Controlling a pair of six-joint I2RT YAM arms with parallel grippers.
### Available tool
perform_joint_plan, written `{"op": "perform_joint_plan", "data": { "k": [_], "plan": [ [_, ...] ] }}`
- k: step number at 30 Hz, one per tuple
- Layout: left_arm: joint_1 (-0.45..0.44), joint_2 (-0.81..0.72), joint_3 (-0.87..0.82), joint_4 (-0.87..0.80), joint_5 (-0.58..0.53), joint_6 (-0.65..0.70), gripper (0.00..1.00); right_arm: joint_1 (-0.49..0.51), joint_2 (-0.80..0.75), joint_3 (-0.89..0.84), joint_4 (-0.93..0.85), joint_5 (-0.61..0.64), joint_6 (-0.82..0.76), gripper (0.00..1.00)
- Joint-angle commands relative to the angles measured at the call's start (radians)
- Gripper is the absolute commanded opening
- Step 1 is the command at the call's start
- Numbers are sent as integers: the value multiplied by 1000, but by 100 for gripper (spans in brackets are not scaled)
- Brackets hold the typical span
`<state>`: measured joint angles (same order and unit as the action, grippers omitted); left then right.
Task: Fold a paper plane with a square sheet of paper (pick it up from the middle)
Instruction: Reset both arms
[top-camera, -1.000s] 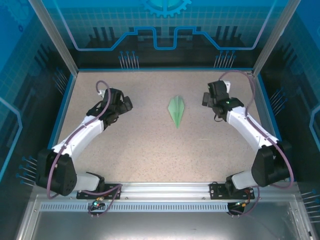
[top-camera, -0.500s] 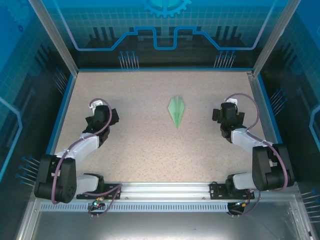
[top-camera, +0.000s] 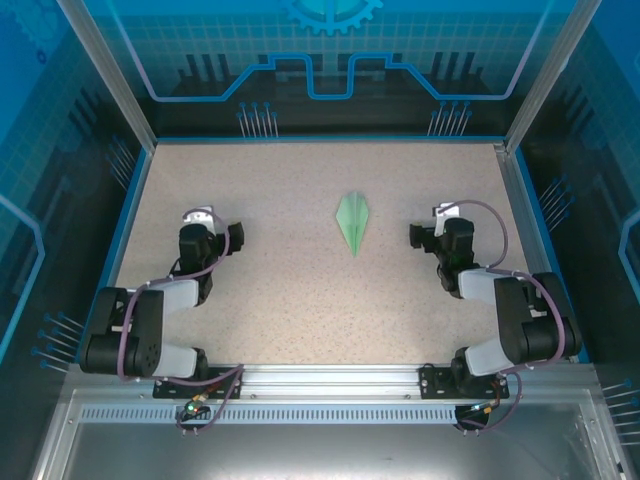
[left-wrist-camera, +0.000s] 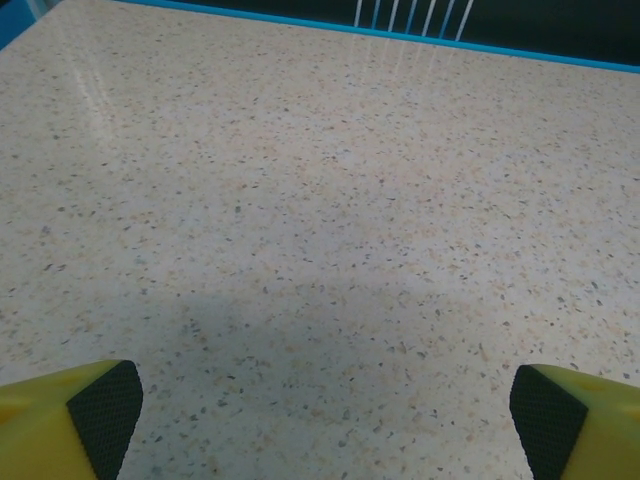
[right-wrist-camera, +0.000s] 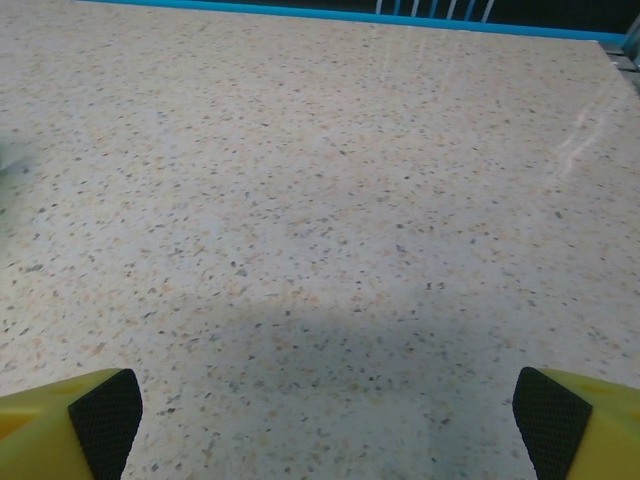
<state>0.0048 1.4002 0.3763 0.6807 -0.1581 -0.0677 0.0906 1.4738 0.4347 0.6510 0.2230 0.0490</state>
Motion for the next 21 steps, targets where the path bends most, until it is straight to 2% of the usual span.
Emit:
{"op": "perform_joint_plan", "data": {
  "k": [1,5,12,21],
  "plan": [
    [8,47,-12,146,85,34,99,-15,22,-29,140,-63,-35,100],
    [6,102,9,158,78,31,98,-15,23,-28,141,-61,-32,99],
    [-12,115,32,120,23,40,99,-19,27,-23,134,-58,-31,99],
    [-12,117,41,105,81,63,99,-18,26,-24,134,-59,-31,100]
  ]
}}
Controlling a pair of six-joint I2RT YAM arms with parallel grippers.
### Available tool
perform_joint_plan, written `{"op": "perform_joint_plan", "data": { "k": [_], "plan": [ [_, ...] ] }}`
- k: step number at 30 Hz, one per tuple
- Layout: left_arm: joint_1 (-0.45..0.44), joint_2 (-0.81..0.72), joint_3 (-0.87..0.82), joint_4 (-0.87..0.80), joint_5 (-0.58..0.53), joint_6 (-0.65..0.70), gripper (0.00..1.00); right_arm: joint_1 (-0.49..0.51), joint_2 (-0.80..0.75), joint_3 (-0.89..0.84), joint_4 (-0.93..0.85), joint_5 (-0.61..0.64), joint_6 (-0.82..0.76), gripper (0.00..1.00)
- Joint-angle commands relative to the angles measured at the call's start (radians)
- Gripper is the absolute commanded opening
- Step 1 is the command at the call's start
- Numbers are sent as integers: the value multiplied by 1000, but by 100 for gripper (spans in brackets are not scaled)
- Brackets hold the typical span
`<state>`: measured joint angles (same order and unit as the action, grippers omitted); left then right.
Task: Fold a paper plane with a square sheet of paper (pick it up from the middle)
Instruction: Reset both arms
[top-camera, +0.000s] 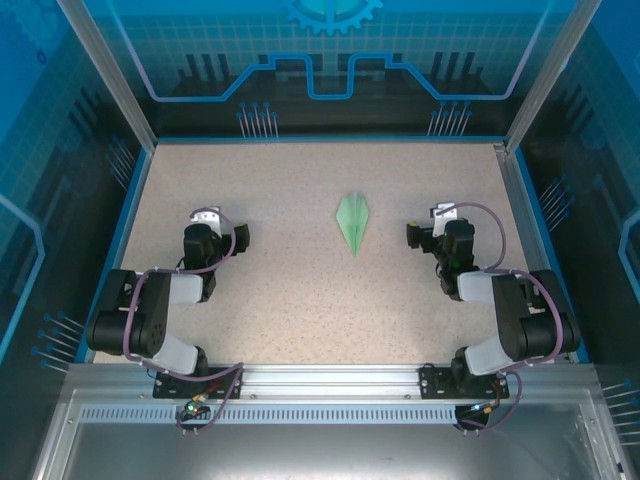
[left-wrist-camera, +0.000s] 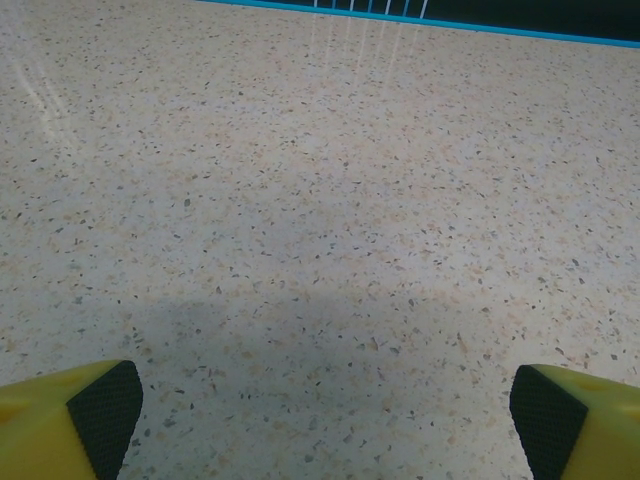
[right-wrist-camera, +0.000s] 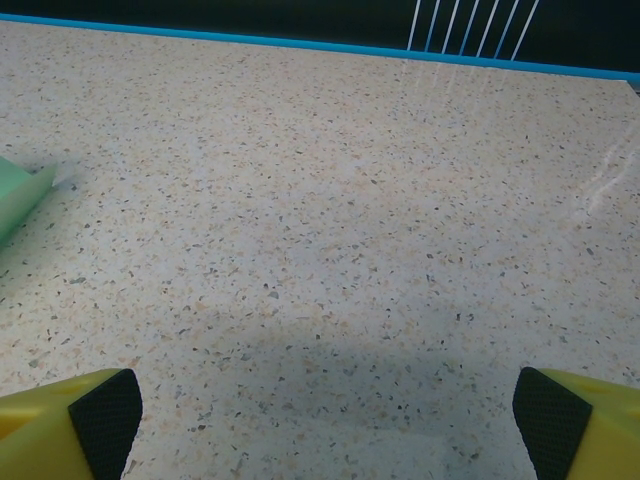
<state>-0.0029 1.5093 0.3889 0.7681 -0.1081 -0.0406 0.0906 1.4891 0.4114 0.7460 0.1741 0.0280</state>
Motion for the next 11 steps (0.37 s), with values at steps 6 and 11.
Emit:
{"op": "perform_joint_plan", "data": {
  "k": [6,11],
  "plan": [
    [-5,9,28,19,49,41,98,-18,11,0,39,-9,-10,99],
    [-3,9,25,25,50,43,98,-18,10,-1,41,-11,-11,99]
  ]
}}
